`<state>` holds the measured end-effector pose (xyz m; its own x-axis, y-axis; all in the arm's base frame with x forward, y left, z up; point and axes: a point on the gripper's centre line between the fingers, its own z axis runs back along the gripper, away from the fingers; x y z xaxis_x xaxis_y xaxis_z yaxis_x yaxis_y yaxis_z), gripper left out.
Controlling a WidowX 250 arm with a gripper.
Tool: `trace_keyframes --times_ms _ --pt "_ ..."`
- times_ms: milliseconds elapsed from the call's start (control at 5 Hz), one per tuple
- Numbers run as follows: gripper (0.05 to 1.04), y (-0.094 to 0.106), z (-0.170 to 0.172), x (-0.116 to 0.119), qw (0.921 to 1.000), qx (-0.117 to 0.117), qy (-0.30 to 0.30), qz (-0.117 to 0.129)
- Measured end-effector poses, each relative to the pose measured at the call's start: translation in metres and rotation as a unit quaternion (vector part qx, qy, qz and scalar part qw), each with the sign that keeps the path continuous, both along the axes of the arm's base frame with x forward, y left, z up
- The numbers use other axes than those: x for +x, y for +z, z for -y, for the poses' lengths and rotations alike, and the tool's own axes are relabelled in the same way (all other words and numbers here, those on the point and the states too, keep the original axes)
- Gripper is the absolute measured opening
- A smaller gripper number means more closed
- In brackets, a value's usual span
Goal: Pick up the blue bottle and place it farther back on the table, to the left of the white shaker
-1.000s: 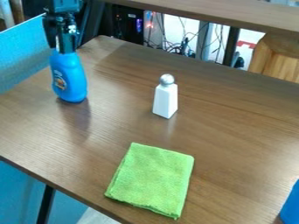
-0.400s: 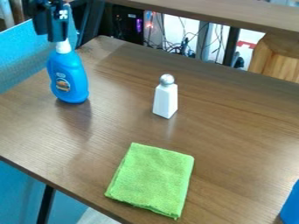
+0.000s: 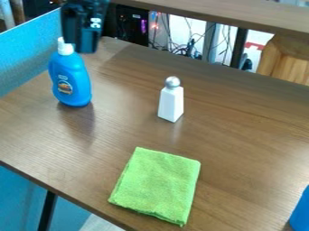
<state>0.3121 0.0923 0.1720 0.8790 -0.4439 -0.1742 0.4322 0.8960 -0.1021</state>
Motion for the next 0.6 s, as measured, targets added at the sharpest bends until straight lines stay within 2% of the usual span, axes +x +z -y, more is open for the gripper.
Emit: trace_keyframes --times_ms 200,400,600 --pt "1.004 -0.010 0.038 -0.013 0.9992 -0.020 -0.023 -0.024" --pt "1.004 -0.017 0.058 -0.029 0.9985 -0.020 -0.039 -0.032" --pt "1.004 -0.030 0.071 -0.041 0.9981 -0.012 -0.024 -0.055"
